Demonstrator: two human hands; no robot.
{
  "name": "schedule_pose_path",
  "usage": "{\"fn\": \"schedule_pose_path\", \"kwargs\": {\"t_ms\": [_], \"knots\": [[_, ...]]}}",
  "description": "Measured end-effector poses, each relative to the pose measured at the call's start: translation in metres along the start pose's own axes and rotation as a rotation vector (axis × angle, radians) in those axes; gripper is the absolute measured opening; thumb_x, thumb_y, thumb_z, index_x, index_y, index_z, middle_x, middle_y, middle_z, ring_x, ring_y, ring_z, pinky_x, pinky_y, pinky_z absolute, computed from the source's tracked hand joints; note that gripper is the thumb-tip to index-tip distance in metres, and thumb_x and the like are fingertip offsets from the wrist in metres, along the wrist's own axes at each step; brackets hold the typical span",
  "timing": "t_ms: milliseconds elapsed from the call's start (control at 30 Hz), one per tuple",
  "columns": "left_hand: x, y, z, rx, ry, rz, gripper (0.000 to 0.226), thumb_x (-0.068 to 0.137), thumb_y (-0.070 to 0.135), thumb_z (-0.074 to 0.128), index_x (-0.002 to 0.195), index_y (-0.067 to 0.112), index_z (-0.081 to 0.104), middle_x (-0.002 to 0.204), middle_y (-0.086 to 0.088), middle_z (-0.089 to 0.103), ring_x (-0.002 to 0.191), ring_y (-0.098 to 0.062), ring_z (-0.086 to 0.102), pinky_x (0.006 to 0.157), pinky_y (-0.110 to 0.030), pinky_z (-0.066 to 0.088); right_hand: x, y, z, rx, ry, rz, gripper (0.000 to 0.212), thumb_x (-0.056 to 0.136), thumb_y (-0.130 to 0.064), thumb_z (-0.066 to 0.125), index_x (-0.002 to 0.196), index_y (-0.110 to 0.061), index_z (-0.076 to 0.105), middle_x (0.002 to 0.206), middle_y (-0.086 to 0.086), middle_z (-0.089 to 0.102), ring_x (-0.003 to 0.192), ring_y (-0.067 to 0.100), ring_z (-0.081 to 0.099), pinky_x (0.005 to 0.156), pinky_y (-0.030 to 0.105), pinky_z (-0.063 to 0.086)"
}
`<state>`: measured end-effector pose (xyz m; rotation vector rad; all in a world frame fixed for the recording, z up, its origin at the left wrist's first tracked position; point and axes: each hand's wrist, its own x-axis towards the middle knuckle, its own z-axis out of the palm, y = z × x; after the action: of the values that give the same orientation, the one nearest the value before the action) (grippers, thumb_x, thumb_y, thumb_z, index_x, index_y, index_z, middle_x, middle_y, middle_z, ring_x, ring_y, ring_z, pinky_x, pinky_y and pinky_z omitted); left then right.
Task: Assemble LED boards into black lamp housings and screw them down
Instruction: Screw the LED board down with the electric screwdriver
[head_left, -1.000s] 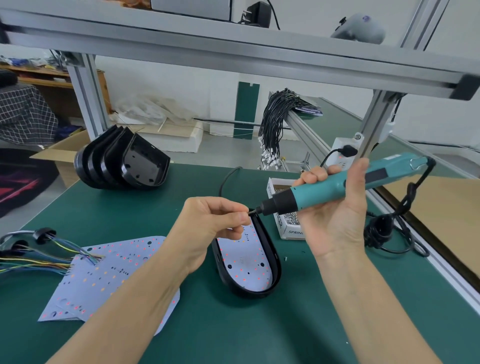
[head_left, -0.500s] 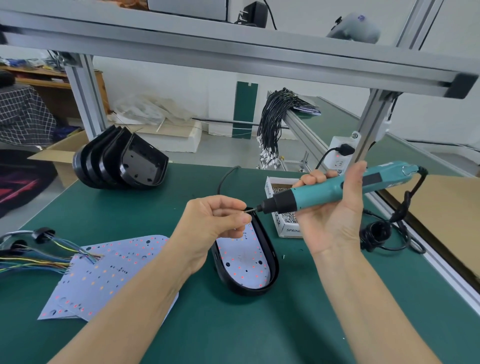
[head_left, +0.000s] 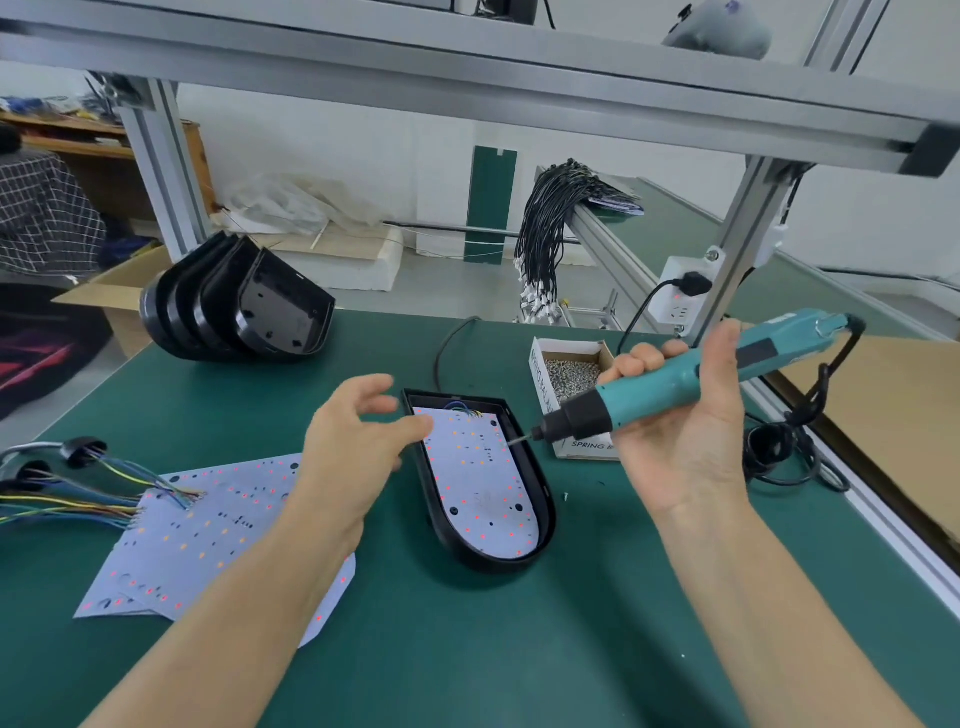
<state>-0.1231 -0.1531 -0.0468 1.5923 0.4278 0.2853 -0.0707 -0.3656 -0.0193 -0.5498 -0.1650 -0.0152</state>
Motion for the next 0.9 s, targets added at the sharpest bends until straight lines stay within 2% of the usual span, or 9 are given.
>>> {"fn": "schedule_pose_path", "kwargs": {"t_ms": [67, 133, 167, 200, 300, 400, 500, 733, 900], "knots": [[-0.007, -0.013, 0.003, 0.068, 0.003, -0.115, 0.079, 0.076, 0.028, 0.078, 0.142, 0.020, 0.035, 0.127, 0.001, 0.050, 0.106, -0.017, 0.053, 0.087, -0.034, 0.045, -0.004, 0.002, -0.008, -0.058, -0.011, 0.033, 0.051, 0.052, -0.049, 0.087, 0.074, -0.019, 0.052, 0.068, -0.002, 0.050, 0.062, 0.013, 0.050, 0.072, 0.027, 0.047], [-0.018, -0.023, 0.012, 0.040, -0.103, -0.215, 0.098, 0.072, 0.034, 0.081, 0.148, 0.016, 0.023, 0.125, 0.001, 0.052, 0.106, -0.019, 0.053, 0.084, -0.033, 0.042, -0.008, 0.005, -0.015, -0.115, -0.025, 0.072, 0.056, 0.046, -0.050, 0.091, 0.073, -0.021, 0.052, 0.068, -0.003, 0.048, 0.063, 0.013, 0.049, 0.071, 0.026, 0.047], [-0.020, -0.026, 0.016, 0.049, -0.142, -0.241, 0.101, 0.068, 0.035, 0.084, 0.147, 0.015, 0.024, 0.119, 0.004, 0.056, 0.102, -0.019, 0.055, 0.080, -0.032, 0.043, -0.010, 0.008, -0.017, -0.142, -0.032, 0.090, 0.057, 0.045, -0.051, 0.092, 0.073, -0.021, 0.051, 0.068, -0.004, 0.047, 0.063, 0.013, 0.048, 0.070, 0.025, 0.046], [-0.020, -0.029, 0.020, 0.081, -0.175, -0.254, 0.098, 0.065, 0.035, 0.086, 0.143, 0.015, 0.030, 0.114, 0.005, 0.059, 0.097, -0.017, 0.057, 0.073, -0.031, 0.045, -0.012, 0.010, -0.018, -0.167, -0.033, 0.104, 0.058, 0.045, -0.051, 0.092, 0.074, -0.022, 0.051, 0.069, -0.004, 0.047, 0.063, 0.012, 0.048, 0.070, 0.025, 0.045], [-0.014, -0.034, 0.028, 0.233, -0.239, -0.254, 0.061, 0.067, 0.024, 0.082, 0.119, 0.016, 0.052, 0.110, 0.001, 0.065, 0.093, -0.018, 0.061, 0.055, -0.027, 0.045, -0.015, 0.016, -0.021, -0.228, -0.028, 0.119, 0.062, 0.042, -0.052, 0.092, 0.077, -0.022, 0.049, 0.068, -0.003, 0.046, 0.063, 0.013, 0.046, 0.073, 0.027, 0.041], [-0.011, -0.039, 0.031, 0.259, -0.208, -0.249, 0.042, 0.070, 0.010, 0.074, 0.108, 0.012, 0.056, 0.102, -0.003, 0.068, 0.090, -0.022, 0.064, 0.049, -0.025, 0.047, -0.015, 0.020, -0.020, -0.248, -0.035, 0.129, 0.069, 0.043, -0.051, 0.093, 0.086, -0.022, 0.048, 0.068, -0.002, 0.047, 0.064, 0.014, 0.046, 0.076, 0.030, 0.039], [-0.011, -0.041, 0.031, 0.217, -0.195, -0.245, 0.040, 0.070, 0.005, 0.074, 0.105, 0.010, 0.056, 0.099, -0.003, 0.067, 0.084, -0.020, 0.063, 0.045, -0.022, 0.043, -0.015, 0.022, -0.020, -0.265, -0.048, 0.135, 0.071, 0.044, -0.050, 0.093, 0.090, -0.022, 0.047, 0.069, -0.001, 0.046, 0.064, 0.015, 0.046, 0.076, 0.031, 0.039], [-0.010, -0.043, 0.033, 0.203, -0.186, -0.232, 0.039, 0.069, 0.005, 0.073, 0.103, 0.010, 0.054, 0.098, -0.004, 0.066, 0.084, -0.022, 0.062, 0.048, -0.024, 0.042, -0.015, 0.022, -0.022, -0.295, -0.068, 0.138, 0.067, 0.046, -0.050, 0.093, 0.084, -0.021, 0.046, 0.068, -0.001, 0.047, 0.064, 0.015, 0.046, 0.075, 0.030, 0.041], [-0.008, -0.043, 0.034, 0.198, -0.188, -0.229, 0.039, 0.069, 0.004, 0.073, 0.102, 0.009, 0.053, 0.098, -0.005, 0.066, 0.085, -0.024, 0.062, 0.048, -0.024, 0.042, -0.013, 0.023, -0.020, -0.327, -0.114, 0.152, 0.069, 0.047, -0.049, 0.092, 0.088, -0.020, 0.045, 0.071, 0.000, 0.044, 0.067, 0.016, 0.045, 0.076, 0.030, 0.042]]}}
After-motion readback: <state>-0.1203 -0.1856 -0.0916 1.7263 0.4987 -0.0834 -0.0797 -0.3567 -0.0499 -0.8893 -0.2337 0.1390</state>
